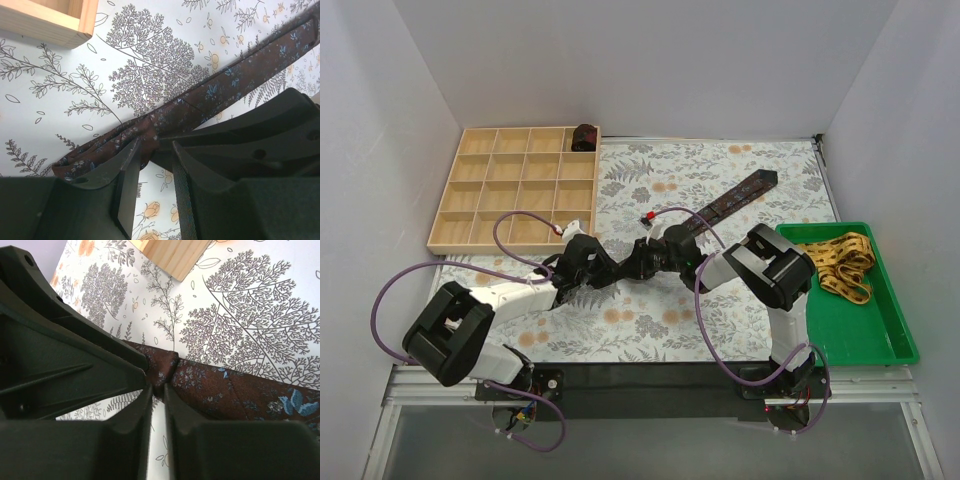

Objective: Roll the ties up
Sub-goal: Roll the tie

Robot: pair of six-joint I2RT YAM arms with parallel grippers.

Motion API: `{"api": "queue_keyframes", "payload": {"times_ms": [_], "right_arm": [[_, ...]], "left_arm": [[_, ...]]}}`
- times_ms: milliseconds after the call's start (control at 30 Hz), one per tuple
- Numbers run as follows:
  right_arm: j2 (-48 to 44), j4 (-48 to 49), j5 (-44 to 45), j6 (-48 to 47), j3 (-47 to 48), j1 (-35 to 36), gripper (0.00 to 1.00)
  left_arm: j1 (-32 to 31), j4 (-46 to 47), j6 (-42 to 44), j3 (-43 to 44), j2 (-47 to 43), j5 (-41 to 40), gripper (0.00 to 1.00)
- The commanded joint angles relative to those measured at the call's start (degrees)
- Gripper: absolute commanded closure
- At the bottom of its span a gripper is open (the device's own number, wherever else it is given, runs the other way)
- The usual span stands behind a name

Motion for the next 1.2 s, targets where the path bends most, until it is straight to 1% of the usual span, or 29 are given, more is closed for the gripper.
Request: {"api": "queue_keyframes", "payload": {"times_ms": [0,67,100,133,233,333,400,467,500,600,633,733,800,833,933,1167], "right_arm": [[0.25,3.10,-0.13,0.05,1.77,0.04,0.84],[0.42,2.66,0.48,0.05,1.60,0.04,0.90],[0.42,1.70,0.75,-0.04,1.51,-0.04,0.97],[0.60,1.26,1.10,-0.04,1.42,-0.13,0.99],[0.60,-0.41,1.54,0.22,1.16,-0.40,0.99],[0.42,-1.47,1.63,0.22,0.54,-0.66,0.99],[0.51,-1.91,1.63,0.22,0.19,-0.66,0.99],[0.51,-2.09,1.72,0.14,0.19,-0.66,0.99],[0.42,-2.35,1.81,-0.04,0.28,-0.75,0.99],[0.60,-2.79,1.81,-0.22,0.63,-0.75,0.99],[0.77,-2.88,1.72,-0.30,0.63,-0.66,0.99],[0.86,-3.06,1.63,-0.39,0.80,-0.66,0.99],[0.86,-3.23,1.63,-0.48,0.80,-0.66,0.99],[0.77,-3.23,1.63,-0.48,0.72,-0.75,0.99],[0.68,-3.32,1.63,-0.57,0.80,-0.66,0.99],[0.60,-3.32,1.63,-0.83,0.63,-0.66,0.99]], "left_arm": [[-0.29,1.27,-0.45,-1.03,-0.82,0.22,0.70],[-0.29,1.45,0.16,-1.03,-0.99,0.22,0.70],[-0.29,1.45,0.51,-1.03,-1.08,-0.13,0.70],[-0.29,1.27,0.95,-0.86,-1.78,-0.22,0.70],[-0.11,0.04,2.71,-0.33,-4.32,-1.18,0.70],[0.32,-2.68,4.55,0.37,-7.05,-2.32,0.66],[0.93,-6.89,4.99,0.81,-9.86,-2.68,0.62],[1.55,-9.87,5.00,0.55,-12.49,-2.33,0.54],[2.43,-10.68,4.82,0.29,-13.21,-1.80,0.49],[5.06,-12.17,4.73,-1.64,-14.88,1.62,0.41],[5.85,-11.83,5.08,-2.78,-14.88,2.59,0.40],[9.37,-9.99,7.10,-3.93,-13.66,7.59,0.40],[10.78,-9.10,9.55,-3.93,-11.30,12.32,0.40],[10.78,-9.10,10.17,-3.67,-10.67,13.22,0.42],[10.87,-9.10,11.41,-3.67,-8.91,14.72,0.45],[11.14,-5.94,9.57,-5.86,-7.68,16.66,0.50]]}}
